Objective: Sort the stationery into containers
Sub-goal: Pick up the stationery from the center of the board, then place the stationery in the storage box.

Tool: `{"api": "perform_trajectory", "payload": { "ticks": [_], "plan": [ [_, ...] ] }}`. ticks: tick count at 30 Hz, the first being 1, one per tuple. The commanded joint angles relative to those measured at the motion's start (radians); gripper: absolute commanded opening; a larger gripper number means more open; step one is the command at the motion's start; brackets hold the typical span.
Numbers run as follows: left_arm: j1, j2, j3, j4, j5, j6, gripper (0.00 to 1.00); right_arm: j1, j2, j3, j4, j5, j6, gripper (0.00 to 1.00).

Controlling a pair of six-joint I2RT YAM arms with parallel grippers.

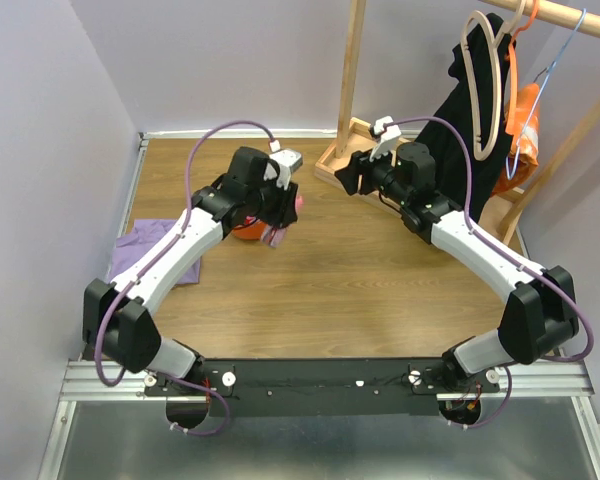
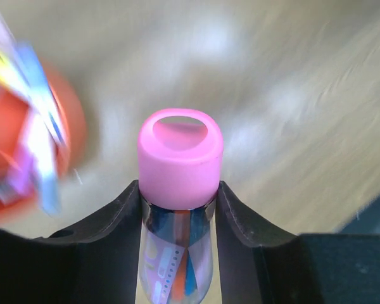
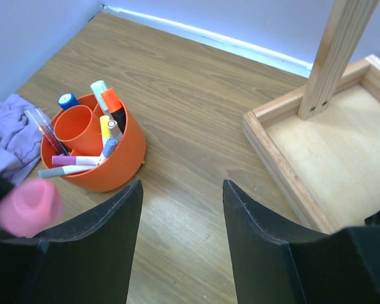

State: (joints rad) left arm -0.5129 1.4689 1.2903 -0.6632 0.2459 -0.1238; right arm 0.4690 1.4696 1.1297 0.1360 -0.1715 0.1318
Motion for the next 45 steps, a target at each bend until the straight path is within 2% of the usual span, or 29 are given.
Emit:
{"api": "perform_trajectory", "payload": {
  "ticks": [1,2,3,4,6,12,24,29,36,45],
  "plan": [
    [0.002,-0.117,-0.052,0.543,-0.040,0.206,0.00,-0.006,0.012,0.054,-0.038,-0.039,-0.100,0.61],
    [0.008,-0.133,-0.098,0.653,-0.065,0.252,0.00,-0.004,0.015,0.058,-0.036,-0.037,-0.109,0.61],
    [0.013,-0.156,-0.153,0.905,-0.133,0.278,0.00,-0.006,0.017,0.056,-0.033,-0.037,-0.113,0.61],
    [0.025,-0.159,-0.251,1.024,-0.155,0.297,0.00,-0.006,0.020,0.055,-0.030,-0.036,-0.115,0.61],
    [0.034,-0.133,-0.305,1.260,-0.238,0.332,0.00,-0.006,0.029,0.059,-0.032,-0.033,-0.115,0.61],
    [0.089,-0.087,-0.404,1.494,-0.395,0.280,0.00,-0.006,0.032,0.067,-0.032,-0.023,-0.124,0.61],
    [0.188,-0.073,-0.508,1.536,-0.384,0.159,0.00,-0.004,0.078,0.113,-0.078,-0.011,-0.156,0.61],
    [0.229,-0.033,-0.551,1.619,-0.358,0.086,0.00,-0.006,0.104,0.146,-0.075,-0.019,-0.192,0.61],
    [0.240,0.048,-0.577,1.705,-0.313,0.032,0.00,-0.004,0.139,0.160,-0.072,-0.011,-0.207,0.61],
    [0.241,0.096,-0.608,1.725,-0.313,-0.025,0.00,-0.006,0.140,0.139,-0.067,-0.003,-0.224,0.62]
  ]
}}
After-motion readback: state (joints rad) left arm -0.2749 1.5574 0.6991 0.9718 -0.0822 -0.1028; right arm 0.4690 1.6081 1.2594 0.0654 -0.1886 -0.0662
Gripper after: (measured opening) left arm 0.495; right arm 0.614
